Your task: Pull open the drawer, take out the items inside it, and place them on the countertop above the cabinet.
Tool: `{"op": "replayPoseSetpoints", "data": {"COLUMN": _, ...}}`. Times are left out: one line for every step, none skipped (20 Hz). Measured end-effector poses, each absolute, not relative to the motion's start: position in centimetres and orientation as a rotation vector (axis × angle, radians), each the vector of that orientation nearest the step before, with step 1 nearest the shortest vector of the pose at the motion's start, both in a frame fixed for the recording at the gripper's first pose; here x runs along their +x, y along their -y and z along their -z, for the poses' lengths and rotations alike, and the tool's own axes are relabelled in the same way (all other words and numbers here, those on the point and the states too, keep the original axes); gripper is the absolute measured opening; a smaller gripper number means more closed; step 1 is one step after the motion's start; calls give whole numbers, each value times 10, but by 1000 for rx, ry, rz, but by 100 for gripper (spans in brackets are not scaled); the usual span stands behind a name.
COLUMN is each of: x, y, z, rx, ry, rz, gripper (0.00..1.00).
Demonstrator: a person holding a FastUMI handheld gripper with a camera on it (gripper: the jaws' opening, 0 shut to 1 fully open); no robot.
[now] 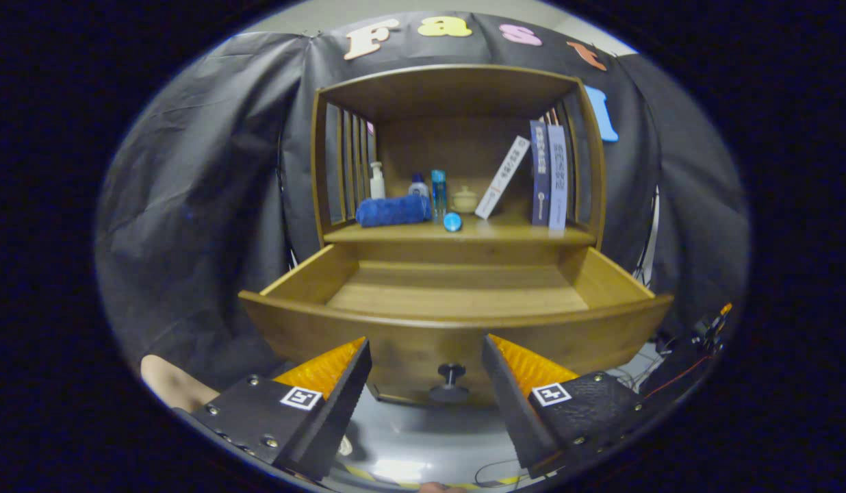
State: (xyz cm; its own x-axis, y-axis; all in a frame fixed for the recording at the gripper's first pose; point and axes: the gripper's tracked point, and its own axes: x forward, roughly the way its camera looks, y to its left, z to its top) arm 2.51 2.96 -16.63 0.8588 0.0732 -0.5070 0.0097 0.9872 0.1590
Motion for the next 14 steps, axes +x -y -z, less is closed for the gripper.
{"op": "replayPoseSetpoints", "data": {"x": 24, "y": -29, "z": 174, "rx": 163, "ry": -553, "rz": -26, "gripper": 96}}
{"op": "replayPoseSetpoints", "data": {"x": 28, "y": -28, "z": 181, "rx": 163, "ry": -564, "rz": -18, "gripper": 96}}
{"op": "replayPoseSetpoints", "data": {"x": 31, "y": -28, "z": 186, "rx": 164, "ry": -565, "rz": -12, "gripper": 96}}
{"op": "replayPoseSetpoints", "data": {"x": 35, "y": -27, "z": 187, "rx": 156, "ry": -561, "rz": -1, "gripper": 96}}
{"op": "replayPoseSetpoints", "data": {"x": 40, "y": -26, "z": 187, "rx": 149, "ry": -551, "rz": 6, "gripper": 96}}
{"op": "replayPoseSetpoints", "data": {"x": 46, "y": -26, "z": 187, "rx": 137, "ry": -534, "rz": 14, "gripper": 96}}
{"op": "replayPoseSetpoints", "data": {"x": 49, "y": -23, "z": 187, "rx": 124, "ry": -527, "rz": 29, "gripper": 96}}
{"op": "replayPoseSetpoints", "data": {"x": 50, "y": -24, "z": 188, "rx": 121, "ry": -509, "rz": 37, "gripper": 96}}
{"op": "replayPoseSetpoints", "data": {"x": 49, "y": -24, "z": 189, "rx": 103, "ry": -499, "rz": 36, "gripper": 96}}
{"op": "replayPoseSetpoints", "data": {"x": 48, "y": -24, "z": 189, "rx": 86, "ry": -484, "rz": 37, "gripper": 96}}
{"op": "replayPoseSetpoints", "data": {"x": 49, "y": -24, "z": 189, "rx": 79, "ry": -475, "rz": 38, "gripper": 96}}
{"op": "replayPoseSetpoints", "data": {"x": 50, "y": -22, "z": 189, "rx": 82, "ry": -468, "rz": 45, "gripper": 96}}
{"op": "replayPoseSetpoints", "data": {"x": 51, "y": -21, "z": 189, "rx": 92, "ry": -467, "rz": 54, "gripper": 96}}
{"op": "replayPoseSetpoints", "data": {"x": 51, "y": -22, "z": 188, "rx": 97, "ry": -462, "rz": 58, "gripper": 96}}
